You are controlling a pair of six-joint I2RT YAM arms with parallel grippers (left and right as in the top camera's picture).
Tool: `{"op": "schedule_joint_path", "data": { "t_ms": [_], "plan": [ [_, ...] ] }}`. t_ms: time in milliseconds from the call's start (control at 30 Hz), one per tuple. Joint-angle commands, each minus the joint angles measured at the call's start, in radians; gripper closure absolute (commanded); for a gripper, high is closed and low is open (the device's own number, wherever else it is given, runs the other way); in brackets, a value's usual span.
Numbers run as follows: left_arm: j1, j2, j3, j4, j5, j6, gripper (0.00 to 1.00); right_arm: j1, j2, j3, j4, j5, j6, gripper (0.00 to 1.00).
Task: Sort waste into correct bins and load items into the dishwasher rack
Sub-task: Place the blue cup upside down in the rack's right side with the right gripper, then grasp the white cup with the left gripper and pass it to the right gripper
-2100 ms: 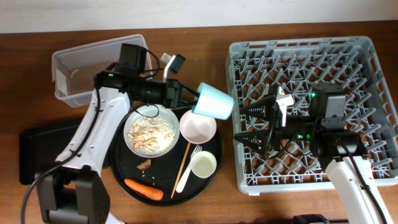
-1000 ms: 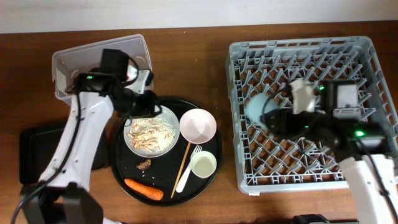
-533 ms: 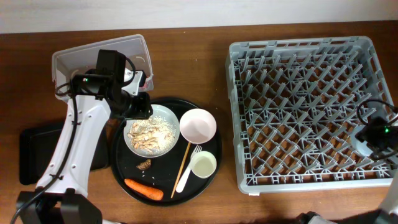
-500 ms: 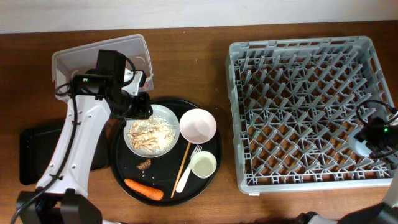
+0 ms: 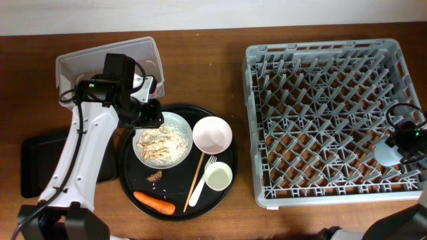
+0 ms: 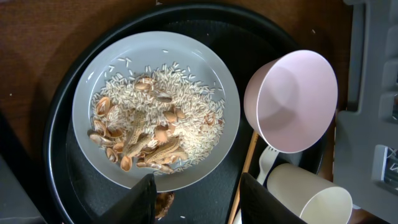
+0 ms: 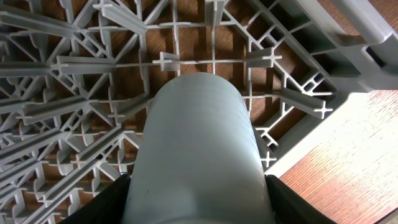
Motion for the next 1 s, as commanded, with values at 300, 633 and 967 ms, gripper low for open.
{"op": "schedule_joint_path", "data": {
  "t_ms": [300, 633, 967],
  "plan": [
    [0.002, -0.014, 0.006, -0.002, -0.007, -0.009, 0.57, 0.0, 0.029, 0.076, -0.06, -0.015, 0.027, 0.43],
    [0.002, -0.014, 0.006, -0.002, -0.007, -0.009, 0.57, 0.0, 0.036, 0.081, -0.056, 0.076, 0.061, 0.4],
    [0.002, -0.014, 0.006, -0.005, -0.007, -0.009, 0.57, 0.001, 0.077, 0.081, -0.042, -0.098, 0.061, 0.01]
  ]
}}
